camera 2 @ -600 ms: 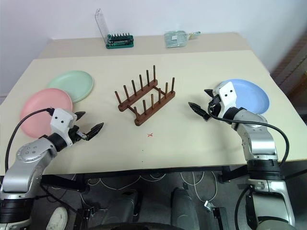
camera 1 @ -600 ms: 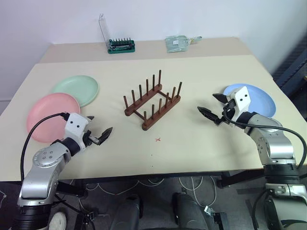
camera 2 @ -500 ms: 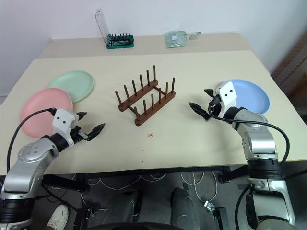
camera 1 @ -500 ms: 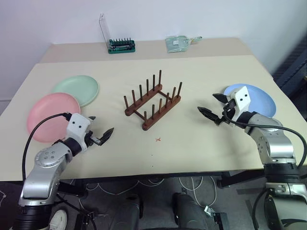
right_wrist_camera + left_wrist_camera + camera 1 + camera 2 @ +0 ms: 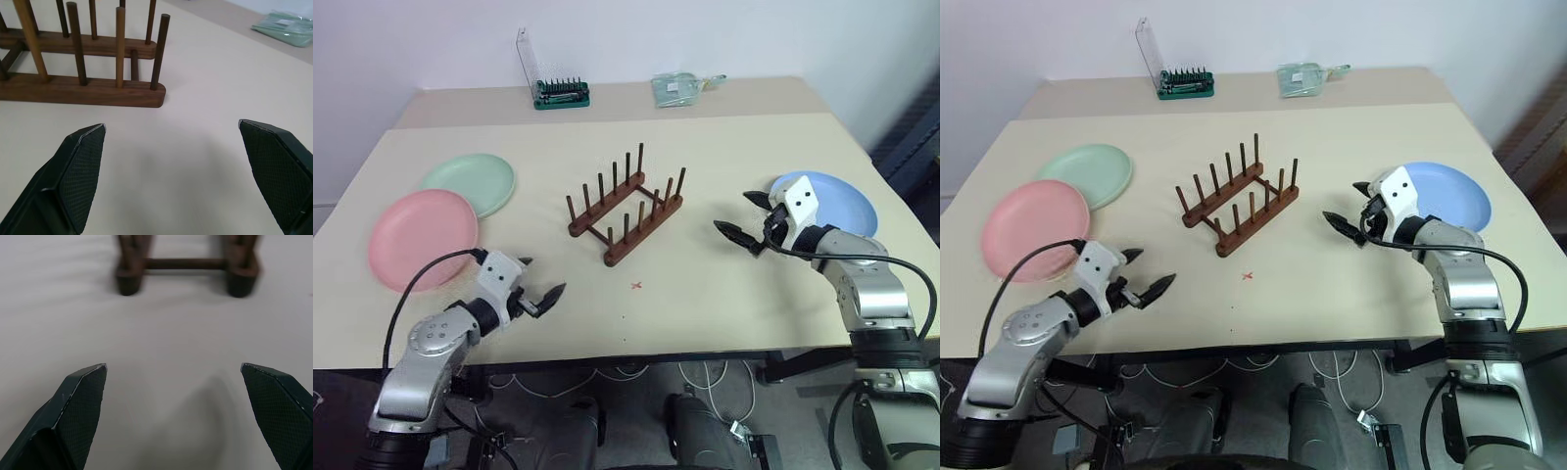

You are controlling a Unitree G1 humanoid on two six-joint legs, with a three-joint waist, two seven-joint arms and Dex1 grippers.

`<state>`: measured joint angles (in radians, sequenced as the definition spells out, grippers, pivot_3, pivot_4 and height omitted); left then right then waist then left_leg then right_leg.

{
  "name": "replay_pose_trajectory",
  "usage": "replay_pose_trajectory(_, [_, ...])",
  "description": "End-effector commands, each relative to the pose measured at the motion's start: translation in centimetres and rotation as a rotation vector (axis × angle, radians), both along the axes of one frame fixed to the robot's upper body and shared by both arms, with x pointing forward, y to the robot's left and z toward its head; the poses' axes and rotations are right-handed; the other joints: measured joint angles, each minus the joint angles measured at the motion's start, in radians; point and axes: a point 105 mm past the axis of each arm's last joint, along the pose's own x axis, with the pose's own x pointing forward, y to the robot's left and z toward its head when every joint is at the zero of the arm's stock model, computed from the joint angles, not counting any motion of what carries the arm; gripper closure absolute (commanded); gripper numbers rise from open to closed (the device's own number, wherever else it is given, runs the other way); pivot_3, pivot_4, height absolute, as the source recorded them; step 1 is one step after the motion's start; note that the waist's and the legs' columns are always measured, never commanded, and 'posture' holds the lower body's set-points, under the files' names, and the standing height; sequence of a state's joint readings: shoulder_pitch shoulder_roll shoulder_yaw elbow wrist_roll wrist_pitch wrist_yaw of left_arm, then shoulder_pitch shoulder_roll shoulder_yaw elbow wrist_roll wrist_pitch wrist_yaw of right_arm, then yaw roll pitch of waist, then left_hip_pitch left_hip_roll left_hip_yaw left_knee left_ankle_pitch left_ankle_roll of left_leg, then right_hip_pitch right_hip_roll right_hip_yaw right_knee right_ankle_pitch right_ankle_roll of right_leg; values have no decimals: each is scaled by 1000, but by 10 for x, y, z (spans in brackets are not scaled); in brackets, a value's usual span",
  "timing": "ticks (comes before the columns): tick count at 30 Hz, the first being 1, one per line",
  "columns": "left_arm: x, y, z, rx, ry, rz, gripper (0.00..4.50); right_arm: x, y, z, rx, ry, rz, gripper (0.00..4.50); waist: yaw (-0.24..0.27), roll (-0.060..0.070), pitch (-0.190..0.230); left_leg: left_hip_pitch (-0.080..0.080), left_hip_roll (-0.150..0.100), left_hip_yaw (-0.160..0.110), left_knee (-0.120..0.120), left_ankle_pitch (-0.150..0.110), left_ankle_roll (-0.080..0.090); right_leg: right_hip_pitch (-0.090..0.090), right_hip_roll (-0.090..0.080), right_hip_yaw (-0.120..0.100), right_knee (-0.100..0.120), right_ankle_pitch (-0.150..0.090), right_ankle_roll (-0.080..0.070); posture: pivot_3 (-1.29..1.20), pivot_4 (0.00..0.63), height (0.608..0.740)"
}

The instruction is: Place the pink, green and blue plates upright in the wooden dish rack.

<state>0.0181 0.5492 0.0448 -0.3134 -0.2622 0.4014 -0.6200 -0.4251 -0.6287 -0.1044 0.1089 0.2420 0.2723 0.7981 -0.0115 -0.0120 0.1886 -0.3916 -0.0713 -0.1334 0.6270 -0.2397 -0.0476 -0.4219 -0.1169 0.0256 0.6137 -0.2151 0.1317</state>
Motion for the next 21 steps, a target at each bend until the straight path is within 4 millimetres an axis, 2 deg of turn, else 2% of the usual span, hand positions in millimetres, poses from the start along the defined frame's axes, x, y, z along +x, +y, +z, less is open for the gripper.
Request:
replay_pose_trajectory(1, [6,-28,4,9,-36,-113,0,-14,2,17,2,-56,12,64,1,0,0,0,0,0,0,0,0,0,0,0,0,0,0,0,150,740])
replay_pose_trajectory(4, [13,-38,1,21,-46,-131,0,-20,3,15,4,-47,7,64,-3,0,0,0,0,0,0,0,0,1,0,0,0,0,0,0,150,740])
replay_pose_trajectory(6, [28,-57,-8,62,-63,-138,0,-29,5,11,7,-43,-8,64,2,2,-1,0,0,0,0,0,0,1,0,0,0,0,0,0,150,740])
replay_pose_trajectory(9, [43,-81,-13,8,-48,-123,0,-39,5,7,19,-37,-43,64,7,1,-1,1,0,-1,1,0,0,2,0,0,0,0,0,0,150,740])
replay_pose_trajectory(13, [51,-108,-14,-19,-48,-154,0,-46,6,5,28,-31,-63,64,6,2,-1,1,-1,-1,3,-1,1,3,-1,0,-1,0,1,0,150,740])
replay_pose_trajectory(17, [52,-118,-15,-21,-44,-187,0,-50,9,5,33,-29,-74,64,4,2,-1,1,-1,-1,3,-1,1,3,-1,0,-1,0,1,0,150,740])
replay_pose_trajectory(20, [51,-120,-11,-41,-49,-205,803,-53,7,3,35,-24,-82,0,5,2,-1,1,-1,-1,3,-1,1,4,-1,0,-1,0,1,0,150,740])
replay_pose_trajectory(21, [50,-118,-10,-50,-51,-204,1267,-54,9,3,35,-23,-84,0,5,1,-1,1,-1,-1,3,-1,1,4,-1,0,-1,0,1,0,150,740])
